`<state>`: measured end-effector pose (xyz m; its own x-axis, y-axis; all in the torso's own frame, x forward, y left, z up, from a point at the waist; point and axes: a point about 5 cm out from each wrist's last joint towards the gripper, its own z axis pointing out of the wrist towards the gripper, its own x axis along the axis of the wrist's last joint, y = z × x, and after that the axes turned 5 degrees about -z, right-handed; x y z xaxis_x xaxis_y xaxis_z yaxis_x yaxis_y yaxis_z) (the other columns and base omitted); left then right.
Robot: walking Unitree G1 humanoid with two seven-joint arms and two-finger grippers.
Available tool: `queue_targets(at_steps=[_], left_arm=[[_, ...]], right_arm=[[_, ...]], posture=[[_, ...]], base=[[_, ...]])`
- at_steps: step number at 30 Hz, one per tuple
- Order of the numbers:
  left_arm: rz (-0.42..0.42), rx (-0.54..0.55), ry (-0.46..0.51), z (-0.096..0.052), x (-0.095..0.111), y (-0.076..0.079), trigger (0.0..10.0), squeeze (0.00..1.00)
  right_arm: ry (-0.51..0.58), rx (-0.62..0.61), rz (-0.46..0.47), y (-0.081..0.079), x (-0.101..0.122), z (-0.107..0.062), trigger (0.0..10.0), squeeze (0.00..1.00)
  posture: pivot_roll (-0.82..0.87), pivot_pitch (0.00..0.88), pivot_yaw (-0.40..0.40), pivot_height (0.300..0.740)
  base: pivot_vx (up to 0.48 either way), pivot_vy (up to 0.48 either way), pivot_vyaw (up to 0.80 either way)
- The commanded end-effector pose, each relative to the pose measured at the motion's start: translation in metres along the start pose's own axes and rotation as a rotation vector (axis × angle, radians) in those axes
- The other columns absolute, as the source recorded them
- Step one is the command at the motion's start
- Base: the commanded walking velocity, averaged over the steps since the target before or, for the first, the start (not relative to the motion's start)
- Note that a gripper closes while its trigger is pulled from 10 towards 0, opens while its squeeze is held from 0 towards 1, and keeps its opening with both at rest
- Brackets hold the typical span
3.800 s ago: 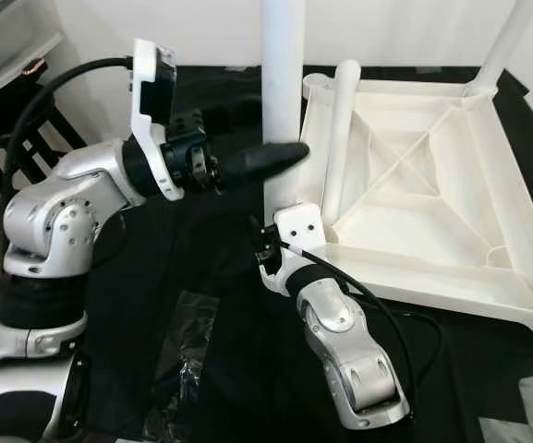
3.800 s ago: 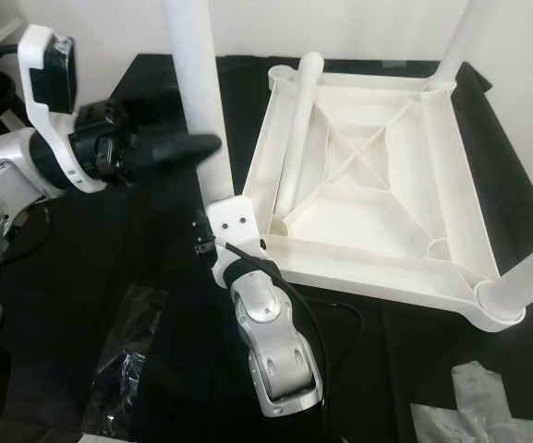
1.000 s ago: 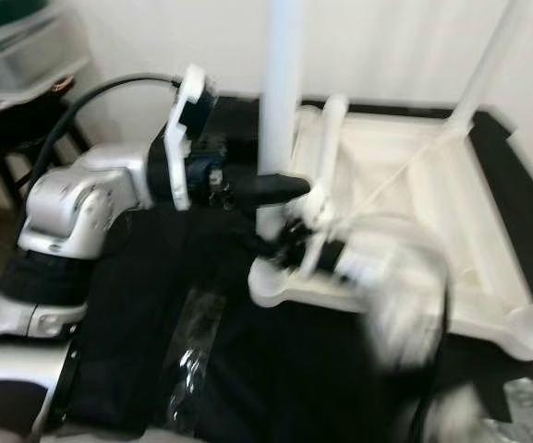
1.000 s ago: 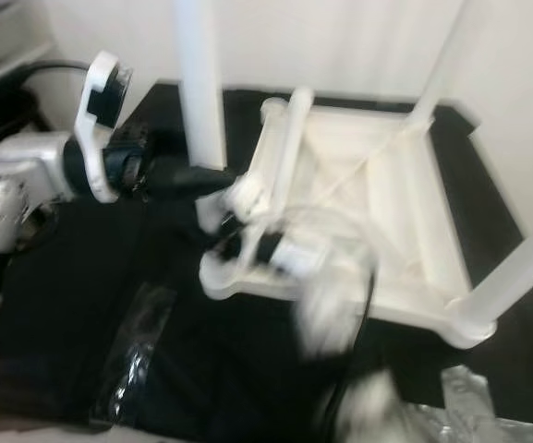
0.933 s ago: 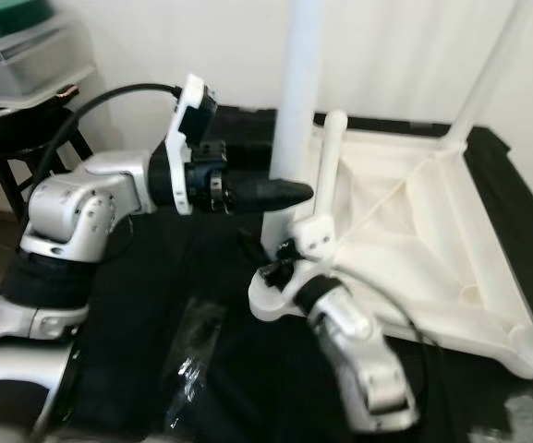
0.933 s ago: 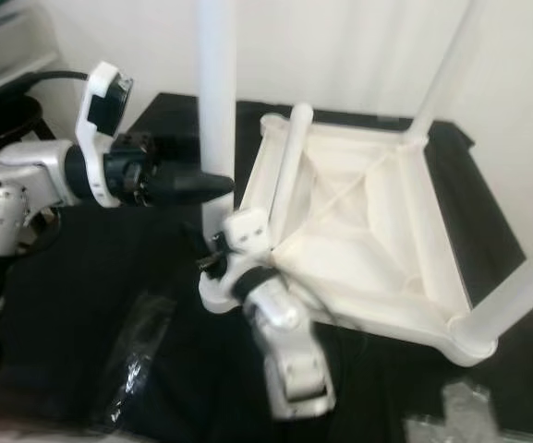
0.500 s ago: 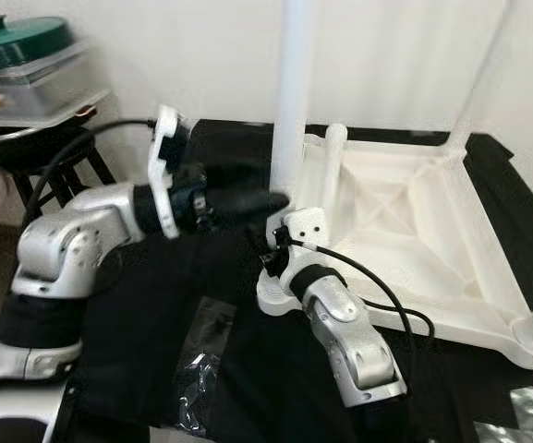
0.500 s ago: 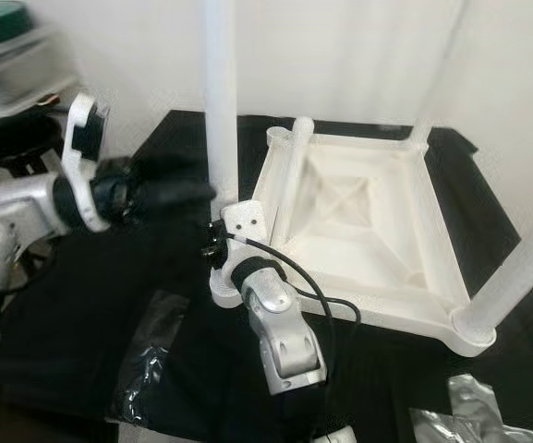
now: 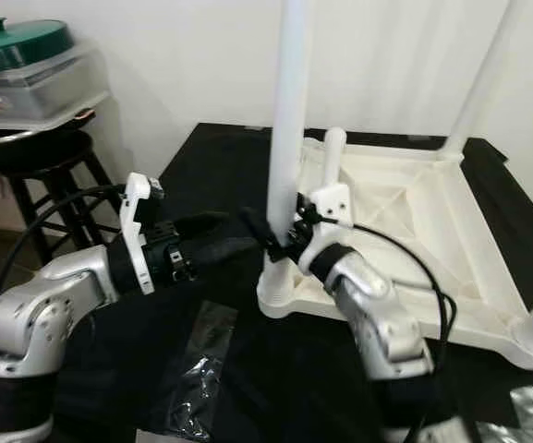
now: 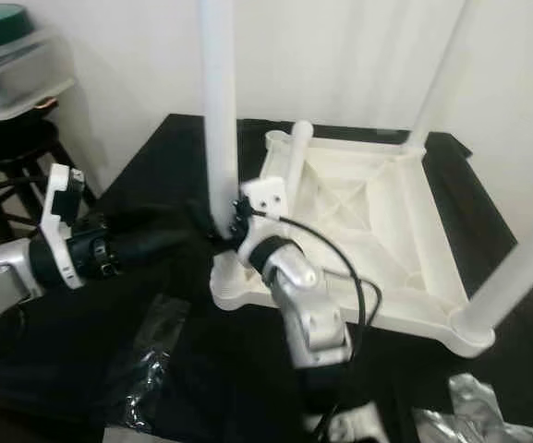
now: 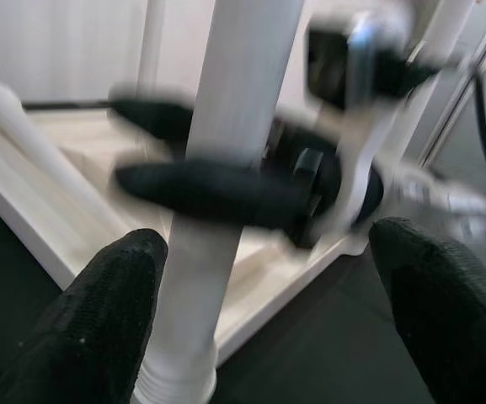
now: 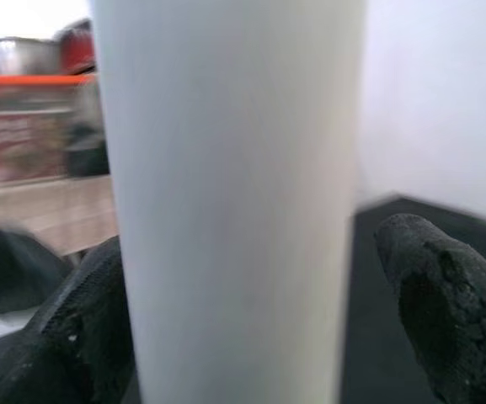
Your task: Building children table
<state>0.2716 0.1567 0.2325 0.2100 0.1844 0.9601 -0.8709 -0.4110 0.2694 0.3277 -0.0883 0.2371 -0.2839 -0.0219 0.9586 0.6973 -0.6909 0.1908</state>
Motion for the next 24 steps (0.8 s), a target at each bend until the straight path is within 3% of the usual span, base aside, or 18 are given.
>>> queue_targets(at_steps=[1, 3, 6, 8, 9, 12, 13, 14, 15, 16, 21, 24], left_arm=[[-0.015, 0.021, -0.018, 0.000, -0.014, 0.005, 10.0, 0.00], [-0.007, 0.055, -0.049, 0.000, -0.031, 0.010, 10.0, 0.00], [-0.003, 0.068, -0.057, -0.001, -0.036, 0.012, 10.0, 0.00], [0.009, 0.097, -0.060, -0.002, -0.042, 0.013, 10.0, 0.00], [0.042, 0.170, -0.055, -0.005, -0.050, 0.014, 10.0, 0.00], [0.063, 0.238, -0.050, -0.007, -0.057, 0.013, 10.0, 0.00], [0.073, 0.277, -0.052, -0.009, -0.063, 0.013, 10.0, 0.00], [0.080, 0.304, -0.053, -0.010, -0.067, 0.014, 10.0, 0.00], [0.091, 0.328, -0.061, -0.012, -0.072, 0.016, 1.6, 0.00], [0.105, 0.367, -0.061, -0.016, -0.077, 0.018, 0.0, 0.00], [0.099, 0.422, -0.041, -0.021, -0.082, 0.023, 0.0, 0.00], [0.094, 0.446, -0.036, -0.021, -0.090, 0.039, 0.0, 0.00]], right_arm=[[-0.026, 0.142, -0.013, 0.005, -0.004, -0.005, 10.0, 0.00], [-0.072, 0.250, -0.021, 0.012, -0.010, -0.010, 10.0, 0.00], [-0.082, 0.271, -0.018, 0.014, -0.012, -0.011, 10.0, 0.00], [-0.088, 0.297, 0.015, 0.016, -0.014, -0.011, 10.0, 0.00], [-0.101, 0.362, 0.074, 0.018, -0.021, -0.011, 10.0, 0.00], [-0.126, 0.403, 0.097, 0.018, -0.028, -0.011, 10.0, 0.00], [-0.151, 0.411, 0.102, 0.018, -0.034, -0.010, 0.0, 0.00], [-0.166, 0.424, 0.107, 0.019, -0.038, -0.010, 0.0, 0.00], [-0.179, 0.440, 0.121, 0.020, -0.042, -0.011, 0.0, 0.00], [-0.194, 0.449, 0.131, 0.021, -0.045, -0.012, 0.0, 0.00], [-0.206, 0.479, 0.149, 0.025, -0.048, -0.014, 0.0, 0.00], [-0.231, 0.460, 0.132, 0.030, -0.050, -0.018, 0.0, 0.00]], posture=[[0.09, 0.092, 0.000, 0.740], [0.09, 0.090, -0.003, 0.740], [0.09, 0.090, -0.003, 0.740], [0.09, 0.093, -0.012, 0.740], [0.09, 0.091, -0.015, 0.740], [0.09, 0.090, -0.016, 0.740], [0.09, 0.090, -0.016, 0.740], [0.09, 0.090, -0.016, 0.740], [0.09, 0.092, -0.014, 0.740], [0.09, 0.094, -0.018, 0.740], [0.09, 0.095, -0.023, 0.740], [0.08, 0.104, -0.020, 0.740]], base=[[0.000, 0.000, 0.00], [0.000, 0.000, 0.00], [0.000, 0.000, 0.00], [0.000, 0.000, 0.00], [0.000, 0.000, 0.00], [0.000, 0.000, 0.00], [0.000, 0.000, 0.00], [0.000, 0.000, 0.00], [0.000, 0.000, 0.00], [0.000, 0.000, 0.00], [0.000, 0.000, 0.00], [0.000, 0.000, 0.00]])
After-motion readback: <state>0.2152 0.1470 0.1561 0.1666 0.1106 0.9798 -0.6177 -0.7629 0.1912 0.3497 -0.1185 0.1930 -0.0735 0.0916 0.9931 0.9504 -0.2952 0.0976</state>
